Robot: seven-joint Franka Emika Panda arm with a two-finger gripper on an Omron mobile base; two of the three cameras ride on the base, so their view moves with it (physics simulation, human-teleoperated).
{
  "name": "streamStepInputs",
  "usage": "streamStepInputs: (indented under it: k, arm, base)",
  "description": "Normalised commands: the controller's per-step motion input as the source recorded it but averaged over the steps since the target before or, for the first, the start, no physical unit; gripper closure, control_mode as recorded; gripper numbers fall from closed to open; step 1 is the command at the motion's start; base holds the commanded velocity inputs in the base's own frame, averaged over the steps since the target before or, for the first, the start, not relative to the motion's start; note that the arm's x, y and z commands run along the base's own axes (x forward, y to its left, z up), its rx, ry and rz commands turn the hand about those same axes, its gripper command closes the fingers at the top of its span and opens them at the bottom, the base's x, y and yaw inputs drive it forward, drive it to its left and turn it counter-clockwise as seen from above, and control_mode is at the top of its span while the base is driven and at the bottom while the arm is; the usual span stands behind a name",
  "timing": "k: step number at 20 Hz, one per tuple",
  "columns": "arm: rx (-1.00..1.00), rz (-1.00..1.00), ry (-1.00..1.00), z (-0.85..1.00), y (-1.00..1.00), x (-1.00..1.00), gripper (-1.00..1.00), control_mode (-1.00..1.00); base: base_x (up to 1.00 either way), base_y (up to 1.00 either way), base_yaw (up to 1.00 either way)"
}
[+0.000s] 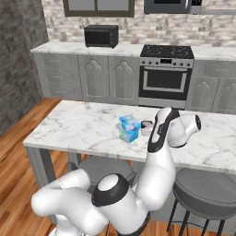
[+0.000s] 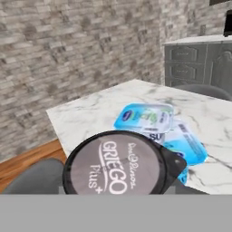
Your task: Stack the yogurt containers by placing the smaller containers on top of the larger containers.
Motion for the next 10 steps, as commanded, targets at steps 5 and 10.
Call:
streamStepInputs:
  k: [5,10]
  arm:
    - [0.00,0.00,0.00,0.04,0.10,0.05,1.00,-1.00]
    - [0.00,0.00,0.00,0.00,0.17,0.15,1.00,-1.00]
  base:
    - [0.00,0.00,0.00]
    - [0.00,0.00,0.00]
